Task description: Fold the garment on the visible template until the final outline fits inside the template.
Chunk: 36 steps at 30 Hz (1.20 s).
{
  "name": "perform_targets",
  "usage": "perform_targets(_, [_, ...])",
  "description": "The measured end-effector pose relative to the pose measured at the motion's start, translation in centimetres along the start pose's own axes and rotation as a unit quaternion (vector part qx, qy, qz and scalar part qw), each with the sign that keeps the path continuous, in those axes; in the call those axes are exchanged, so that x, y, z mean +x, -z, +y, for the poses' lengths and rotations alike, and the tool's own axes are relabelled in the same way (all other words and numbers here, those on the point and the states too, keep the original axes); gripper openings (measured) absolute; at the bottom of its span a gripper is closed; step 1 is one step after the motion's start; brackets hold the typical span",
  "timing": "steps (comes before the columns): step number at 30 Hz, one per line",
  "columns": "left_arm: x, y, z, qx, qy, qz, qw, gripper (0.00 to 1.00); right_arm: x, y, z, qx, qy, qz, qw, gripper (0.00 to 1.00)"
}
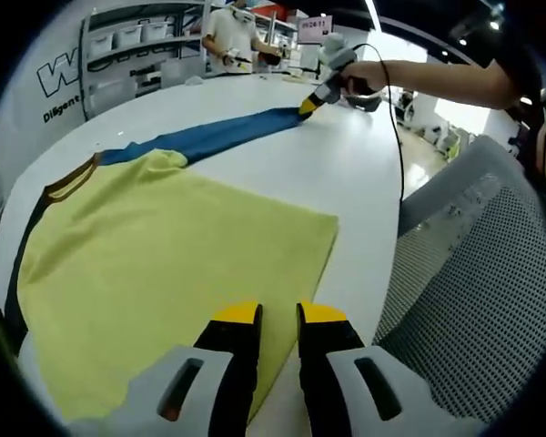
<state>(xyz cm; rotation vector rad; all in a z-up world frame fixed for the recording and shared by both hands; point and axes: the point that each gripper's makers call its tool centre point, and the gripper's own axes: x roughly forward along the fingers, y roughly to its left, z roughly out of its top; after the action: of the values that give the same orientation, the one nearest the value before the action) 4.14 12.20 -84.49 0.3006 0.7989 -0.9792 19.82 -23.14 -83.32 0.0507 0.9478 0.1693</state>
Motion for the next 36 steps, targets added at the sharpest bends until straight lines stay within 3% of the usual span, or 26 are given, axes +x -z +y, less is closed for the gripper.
perform_targets(5, [0.1, -0.1, -0.2, 0.003, 0.003, -0.001, 1.0000, 0.11, 0.4, 0.6, -0.3, -0.024, 0.022, 0.011, 0.9994, 0.00])
perform_targets(9, [0.1, -0.1, -0.2, 0.003, 0.002, -0.001, 1.0000, 0.11, 0.0, 0.5, -0.2, -0.020, 0.028, -0.002, 0.9994, 0.17])
perform_targets(12, [0.1, -0.1, -0.3, 0.004, 0.003, -0.001, 1.0000, 0.11, -0.6, 0.1, 0.2, -0.045, 0.040, -0.016, 0.9980, 0.24])
perform_targets(23, [-1.1, -0.7, 0.4, 0.005, -0.010, -0.009, 0.9999, 0.13, -2.6, -0.6, 4.9, -0.061, 0.007, -0.061, 0.9963, 0.30])
perform_targets(36, [-3.3, -0.5, 2.0, -0.004, -0.040, -0.011, 0.9991, 0.15, -3.5, 0.7, 10.6, -0.060, -0.033, -0.064, 0.9956, 0.34])
